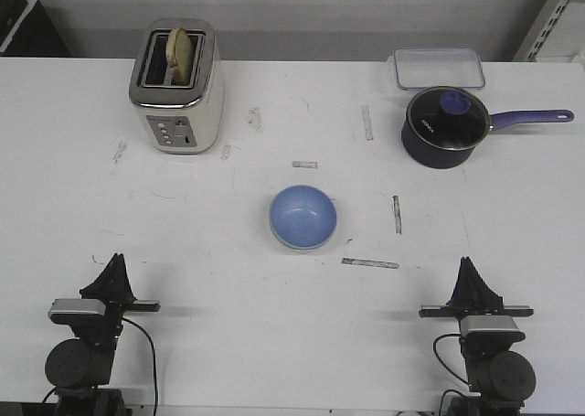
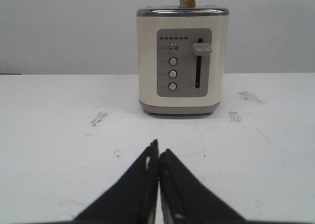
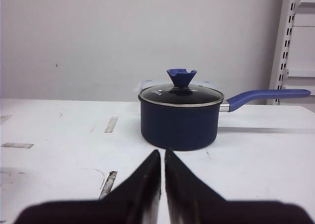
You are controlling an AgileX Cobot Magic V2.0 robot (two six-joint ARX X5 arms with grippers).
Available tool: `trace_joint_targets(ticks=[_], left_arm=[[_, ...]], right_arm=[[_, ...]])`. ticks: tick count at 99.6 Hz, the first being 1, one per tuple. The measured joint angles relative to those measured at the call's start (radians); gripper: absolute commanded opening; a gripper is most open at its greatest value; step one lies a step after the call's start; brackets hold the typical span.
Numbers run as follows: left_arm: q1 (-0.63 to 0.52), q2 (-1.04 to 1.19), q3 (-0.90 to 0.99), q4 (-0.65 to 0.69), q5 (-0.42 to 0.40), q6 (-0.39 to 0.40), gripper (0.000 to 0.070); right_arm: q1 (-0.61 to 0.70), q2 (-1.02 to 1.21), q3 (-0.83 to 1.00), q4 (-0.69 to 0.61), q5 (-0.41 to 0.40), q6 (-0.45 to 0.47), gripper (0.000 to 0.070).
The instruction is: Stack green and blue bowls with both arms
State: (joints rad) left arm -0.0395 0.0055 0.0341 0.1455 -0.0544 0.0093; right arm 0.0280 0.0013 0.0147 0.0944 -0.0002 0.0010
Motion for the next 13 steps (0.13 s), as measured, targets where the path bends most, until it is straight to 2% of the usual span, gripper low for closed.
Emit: trace_joint_targets(ticks=[13], left_arm=[[0.000,0.000,0.000,0.000,0.000,0.000,0.0002]], right_arm=[[0.000,0.000,0.000,0.000,0.000,0.000,0.0010]])
